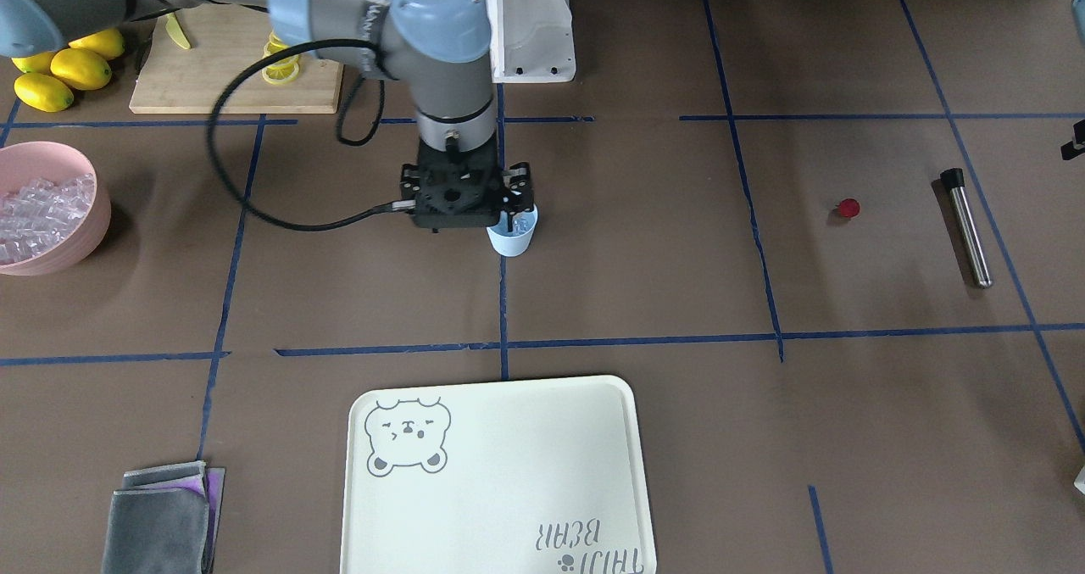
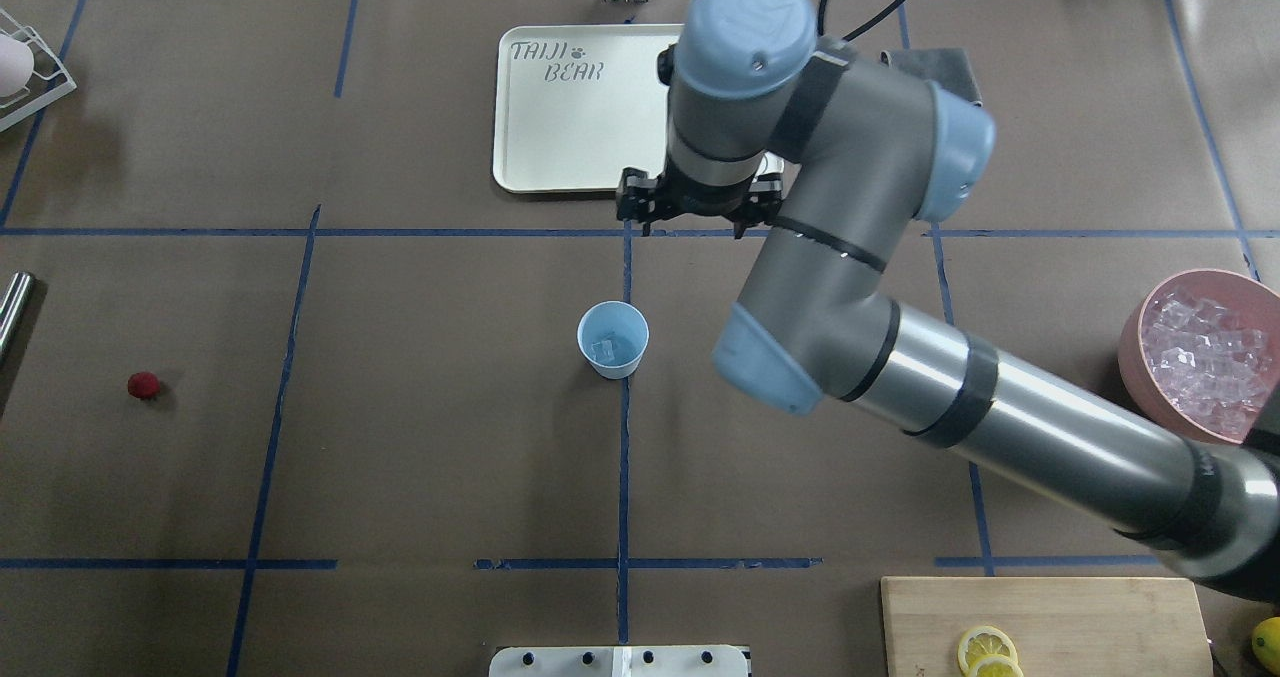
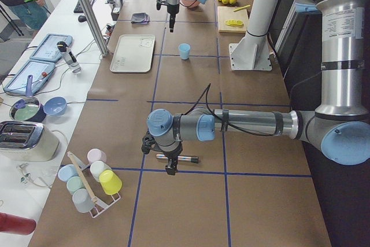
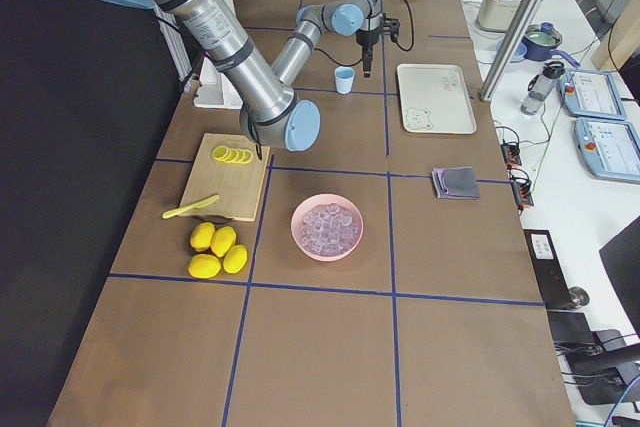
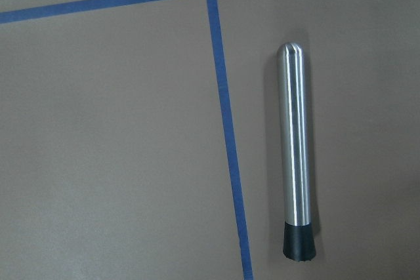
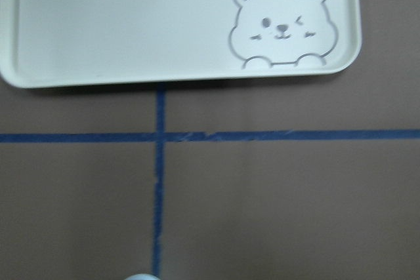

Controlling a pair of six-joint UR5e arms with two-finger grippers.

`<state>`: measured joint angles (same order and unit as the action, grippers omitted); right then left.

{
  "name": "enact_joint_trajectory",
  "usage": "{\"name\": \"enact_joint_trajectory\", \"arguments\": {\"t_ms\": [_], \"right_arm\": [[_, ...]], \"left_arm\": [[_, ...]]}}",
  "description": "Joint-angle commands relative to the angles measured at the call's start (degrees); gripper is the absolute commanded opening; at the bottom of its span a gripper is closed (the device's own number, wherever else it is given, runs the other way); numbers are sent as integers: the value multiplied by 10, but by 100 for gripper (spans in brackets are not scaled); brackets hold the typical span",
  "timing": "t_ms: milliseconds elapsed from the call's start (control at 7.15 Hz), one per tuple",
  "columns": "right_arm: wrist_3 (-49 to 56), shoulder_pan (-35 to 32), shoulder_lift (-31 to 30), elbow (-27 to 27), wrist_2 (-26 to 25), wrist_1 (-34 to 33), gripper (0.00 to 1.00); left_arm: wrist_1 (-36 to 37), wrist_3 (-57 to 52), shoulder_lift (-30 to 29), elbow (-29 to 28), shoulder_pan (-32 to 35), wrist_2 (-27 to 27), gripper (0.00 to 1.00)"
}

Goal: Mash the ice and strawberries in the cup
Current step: 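Withdraw the right gripper from the cup toward the bowl side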

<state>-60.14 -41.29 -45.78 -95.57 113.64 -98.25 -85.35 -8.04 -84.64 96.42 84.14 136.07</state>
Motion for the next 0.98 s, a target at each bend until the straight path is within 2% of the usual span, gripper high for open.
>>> {"name": "enact_joint_trajectory", "arguments": {"t_ms": [0,280,420,700,840], "right_arm": [[174,-108,-116,-66,76,-1,99],[334,-196,-213,-89,130,1,99],[412,-244,-256,-88,155,0,99],[567,-342,-322,-52,180,-2,99],[617,-364,-350,-35,179,1,99]], "left_arm": [[0,6,-5,1,-2,1,100],[-13,2,-18,0,-3,1,100],[-49,4,-19,-4,-3,0,100],[-91,3,-20,-8,-5,0,100],[-107,7,-25,-10,-23,-1,100]]}}
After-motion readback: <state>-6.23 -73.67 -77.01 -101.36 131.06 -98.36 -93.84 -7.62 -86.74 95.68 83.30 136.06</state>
